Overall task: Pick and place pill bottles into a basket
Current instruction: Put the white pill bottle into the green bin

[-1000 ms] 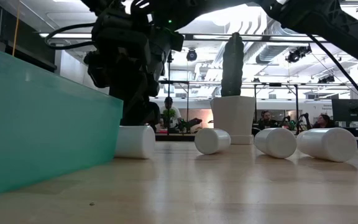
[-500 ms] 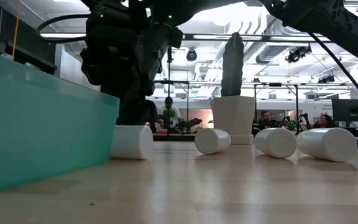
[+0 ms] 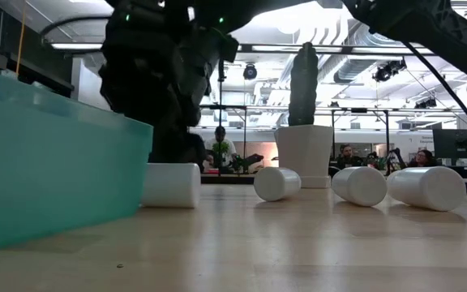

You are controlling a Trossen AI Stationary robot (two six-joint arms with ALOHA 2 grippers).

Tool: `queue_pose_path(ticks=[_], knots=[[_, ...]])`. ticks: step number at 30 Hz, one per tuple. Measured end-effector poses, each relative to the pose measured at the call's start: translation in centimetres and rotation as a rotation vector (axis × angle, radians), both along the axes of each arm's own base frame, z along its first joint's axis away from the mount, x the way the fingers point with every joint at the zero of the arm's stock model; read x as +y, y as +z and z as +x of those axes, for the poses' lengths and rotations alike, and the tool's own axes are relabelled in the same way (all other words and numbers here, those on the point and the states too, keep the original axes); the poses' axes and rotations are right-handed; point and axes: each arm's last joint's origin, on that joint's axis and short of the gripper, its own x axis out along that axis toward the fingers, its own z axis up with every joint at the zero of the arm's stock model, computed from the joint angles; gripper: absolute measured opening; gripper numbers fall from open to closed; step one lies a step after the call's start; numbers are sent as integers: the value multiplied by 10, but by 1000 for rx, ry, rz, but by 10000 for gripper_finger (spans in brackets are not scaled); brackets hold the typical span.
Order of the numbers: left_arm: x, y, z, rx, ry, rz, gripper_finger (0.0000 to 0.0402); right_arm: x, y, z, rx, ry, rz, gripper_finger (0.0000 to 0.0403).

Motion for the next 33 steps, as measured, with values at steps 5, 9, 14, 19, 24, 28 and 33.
queue_pose_path(ticks=[5, 9, 14, 19, 24, 28, 33], knots=[[0, 0, 0, 2, 2, 1, 262, 6, -16, 1, 28, 17, 11, 229], [0, 0, 0, 5, -1, 6, 262, 8, -19, 2, 26, 27, 1, 227], [0, 0, 0, 7, 1, 8, 262, 8, -21, 2, 24, 33, -1, 203], [0, 0, 0, 7, 1, 8, 262, 9, -22, 3, 14, 46, 4, 167], [0, 0, 0, 7, 1, 8, 262, 12, -23, 3, -2, 69, 15, 155], [0, 0, 0, 7, 1, 8, 262, 12, -23, 4, -14, 68, 14, 154], [0, 0, 0, 7, 1, 7, 262, 7, -20, 7, -32, 53, -1, 152]])
